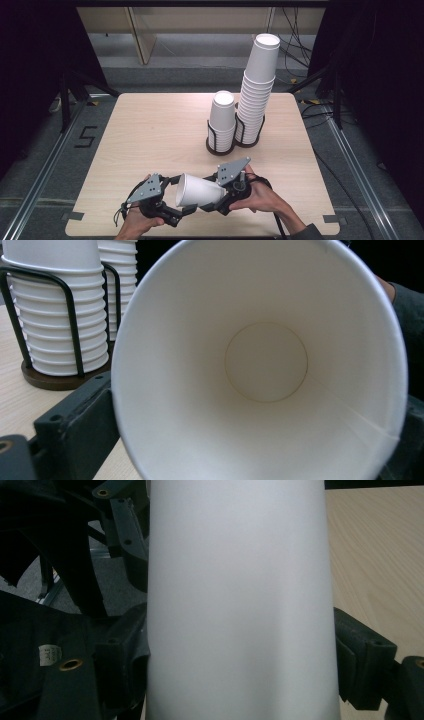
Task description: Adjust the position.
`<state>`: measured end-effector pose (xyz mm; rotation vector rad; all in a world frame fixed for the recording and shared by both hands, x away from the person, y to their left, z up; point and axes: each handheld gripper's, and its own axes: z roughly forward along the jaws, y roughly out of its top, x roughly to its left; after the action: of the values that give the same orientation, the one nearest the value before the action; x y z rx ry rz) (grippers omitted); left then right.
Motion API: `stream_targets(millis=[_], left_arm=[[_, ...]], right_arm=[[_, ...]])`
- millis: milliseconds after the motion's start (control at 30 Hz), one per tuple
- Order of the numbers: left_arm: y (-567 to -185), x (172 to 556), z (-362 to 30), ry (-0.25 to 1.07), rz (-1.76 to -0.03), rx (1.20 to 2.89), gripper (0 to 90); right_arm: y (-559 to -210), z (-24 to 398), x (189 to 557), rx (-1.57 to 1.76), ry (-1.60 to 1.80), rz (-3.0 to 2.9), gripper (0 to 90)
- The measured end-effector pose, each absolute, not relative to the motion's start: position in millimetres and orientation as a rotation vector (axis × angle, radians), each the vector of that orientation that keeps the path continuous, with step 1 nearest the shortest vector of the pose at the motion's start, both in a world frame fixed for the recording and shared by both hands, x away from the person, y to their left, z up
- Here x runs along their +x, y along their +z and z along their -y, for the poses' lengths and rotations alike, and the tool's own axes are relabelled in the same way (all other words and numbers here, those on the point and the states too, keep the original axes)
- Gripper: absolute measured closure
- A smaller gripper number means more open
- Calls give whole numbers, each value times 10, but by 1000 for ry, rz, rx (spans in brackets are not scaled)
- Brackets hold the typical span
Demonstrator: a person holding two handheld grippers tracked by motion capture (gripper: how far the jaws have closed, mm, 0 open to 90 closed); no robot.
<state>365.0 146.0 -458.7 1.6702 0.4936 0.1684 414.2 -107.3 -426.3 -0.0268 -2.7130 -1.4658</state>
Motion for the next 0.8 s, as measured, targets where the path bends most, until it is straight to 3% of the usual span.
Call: stream_targets(millis=[400,800], left_arm=[[-4530,3635,-1508,156,-425,1626,140],[-4537,3621,-1468,199,-414,1691,177]], right_arm=[[-4317,1061,4136,-1,-1441,2701,247],[-4410,1052,4164,-71,-1359,2731,210]])
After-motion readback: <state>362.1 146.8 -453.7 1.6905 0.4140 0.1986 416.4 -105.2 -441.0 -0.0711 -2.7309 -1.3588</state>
